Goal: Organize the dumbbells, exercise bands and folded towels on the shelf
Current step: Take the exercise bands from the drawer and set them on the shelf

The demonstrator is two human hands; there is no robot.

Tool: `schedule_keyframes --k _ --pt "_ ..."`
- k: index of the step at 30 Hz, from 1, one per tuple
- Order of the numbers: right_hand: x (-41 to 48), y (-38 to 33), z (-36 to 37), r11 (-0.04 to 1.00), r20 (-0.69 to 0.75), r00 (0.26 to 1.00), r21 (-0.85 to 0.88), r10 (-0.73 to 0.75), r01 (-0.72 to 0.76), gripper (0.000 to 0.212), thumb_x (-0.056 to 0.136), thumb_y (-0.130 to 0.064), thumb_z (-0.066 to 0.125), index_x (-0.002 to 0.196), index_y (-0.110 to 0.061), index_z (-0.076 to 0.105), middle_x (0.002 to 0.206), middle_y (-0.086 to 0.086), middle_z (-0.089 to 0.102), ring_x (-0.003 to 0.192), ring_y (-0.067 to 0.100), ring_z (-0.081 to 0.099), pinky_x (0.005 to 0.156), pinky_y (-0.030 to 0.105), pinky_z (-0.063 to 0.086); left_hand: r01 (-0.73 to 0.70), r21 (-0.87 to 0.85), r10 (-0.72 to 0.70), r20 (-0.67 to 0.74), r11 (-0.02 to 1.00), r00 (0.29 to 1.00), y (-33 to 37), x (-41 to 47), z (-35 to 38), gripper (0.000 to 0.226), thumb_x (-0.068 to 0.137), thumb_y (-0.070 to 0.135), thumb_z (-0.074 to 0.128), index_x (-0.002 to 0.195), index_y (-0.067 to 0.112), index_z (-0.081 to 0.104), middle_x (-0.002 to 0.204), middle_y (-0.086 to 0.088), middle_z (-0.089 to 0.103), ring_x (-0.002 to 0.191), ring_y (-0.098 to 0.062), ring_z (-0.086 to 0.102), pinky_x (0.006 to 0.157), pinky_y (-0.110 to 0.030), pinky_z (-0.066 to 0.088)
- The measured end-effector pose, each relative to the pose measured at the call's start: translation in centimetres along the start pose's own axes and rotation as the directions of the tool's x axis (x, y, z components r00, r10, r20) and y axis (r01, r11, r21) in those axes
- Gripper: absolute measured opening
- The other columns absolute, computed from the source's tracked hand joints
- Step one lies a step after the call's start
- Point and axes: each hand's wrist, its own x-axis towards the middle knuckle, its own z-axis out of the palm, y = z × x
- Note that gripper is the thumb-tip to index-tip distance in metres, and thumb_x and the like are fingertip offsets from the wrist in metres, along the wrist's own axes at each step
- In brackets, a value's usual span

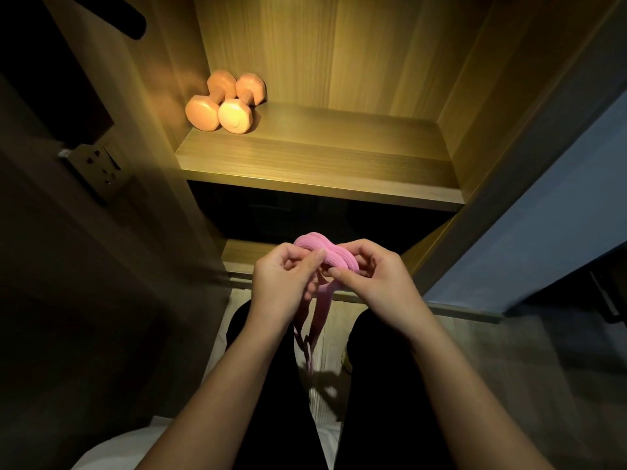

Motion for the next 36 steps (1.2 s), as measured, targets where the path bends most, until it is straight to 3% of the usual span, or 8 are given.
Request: schedule_keyframes --k 3,7,11,16,22,26,31,36 --pt "-0.1 -0.1 -0.4 0.998 0.01 0.999 -0.032 -0.045 0.045 0.02 0.09 -0.015 0.066 0.108 -0.023 0.064 0.095 -0.008 0.067 0.087 0.004 0.067 0.067 0.016 0.054 -0.09 0.216 0.101 -0.043 0.972 0.994 -0.5 0.7 -0.7 0.031 0.077 0.035 0.078 0.088 0.016 0.057 0.082 -0.006 0.063 0.07 -0.016 0.061 0.062 -0.028 0.054" --pt "0.1 -0.4 -1.0 0.999 0.108 0.993 -0.002 -0.049 0.049 0.02 0.094 -0.017 0.06 0.113 -0.022 0.062 0.101 -0.005 0.067 0.091 0.008 0.067 0.072 0.019 0.054 -0.187 0.14 0.156 0.209 0.972 0.965 -0.3 1.3 -1.9 0.046 0.08 0.04 0.072 0.12 0.035 0.05 0.114 0.017 0.057 0.101 0.002 0.058 0.077 -0.012 0.051" --pt "0.5 -0.2 -0.8 0.997 0.095 0.992 -0.009 -0.081 0.083 0.026 0.095 -0.015 0.059 0.12 -0.017 0.057 0.106 -0.003 0.062 0.096 0.01 0.064 0.076 0.022 0.055 -0.282 0.089 0.246 0.289 0.955 0.925 -0.2 1.1 -1.5 0.015 0.09 0.041 0.055 0.101 0.032 0.058 0.093 0.006 0.064 0.084 -0.007 0.064 0.069 -0.024 0.057" --pt "0.6 0.7 -0.1 0.978 -0.165 0.973 -0.165 -0.158 0.131 0.027 0.087 -0.012 0.07 0.108 -0.023 0.057 0.097 -0.014 0.062 0.091 0.002 0.062 0.076 0.016 0.052 -0.295 0.005 0.286 0.23 0.955 0.93 -0.5 0.6 -0.4 0.017 0.09 0.043 0.049 0.099 0.03 0.056 0.091 0.006 0.061 0.079 0.0 0.063 0.062 -0.017 0.051" --pt "0.4 1.3 -0.3 0.887 -0.16 0.948 -0.421 -0.277 0.188 0.025 0.093 -0.021 0.061 0.118 -0.019 0.063 0.098 -0.018 0.06 0.091 -0.007 0.059 0.078 0.007 0.048 -0.356 0.131 0.323 0.224 0.925 0.92 -0.6 1.5 -0.6 0.023 0.091 0.053 0.049 0.098 0.032 0.054 0.088 0.012 0.06 0.081 -0.005 0.06 0.07 -0.03 0.052" --pt "0.6 1.1 -0.2 0.902 -0.201 0.936 -0.383 -0.289 0.196 0.024 0.09 -0.018 0.065 0.114 -0.019 0.065 0.095 -0.021 0.06 0.09 -0.006 0.061 0.076 0.007 0.049 -0.379 0.113 0.346 0.233 0.919 0.909 -0.5 1.7 -0.6 0.016 0.094 0.049 0.049 0.098 0.034 0.053 0.088 0.015 0.059 0.082 -0.003 0.061 0.066 -0.023 0.052" --pt "0.8 0.8 -0.4 0.961 -0.235 0.948 -0.222 -0.216 0.164 0.018 0.087 -0.016 0.07 0.099 -0.027 0.064 0.089 -0.015 0.065 0.087 0.004 0.065 0.075 0.02 0.055 -0.36 0.034 0.337 0.278 0.932 0.899 -0.1 2.0 -0.6 0.019 0.096 0.044 0.046 0.099 0.029 0.058 0.087 0.006 0.06 0.078 -0.003 0.062 0.063 -0.018 0.051" --pt "1.3 0.7 -1.7 0.982 -0.118 0.986 -0.164 -0.115 0.095 0.018 0.086 -0.019 0.071 0.104 -0.02 0.067 0.092 -0.005 0.068 0.087 0.011 0.067 0.079 0.034 0.058 -0.364 0.107 0.313 0.329 0.925 0.891 0.6 2.8 -0.7 0.024 0.094 0.043 0.044 0.1 0.027 0.06 0.087 0.002 0.062 0.079 -0.01 0.064 0.064 -0.019 0.054"
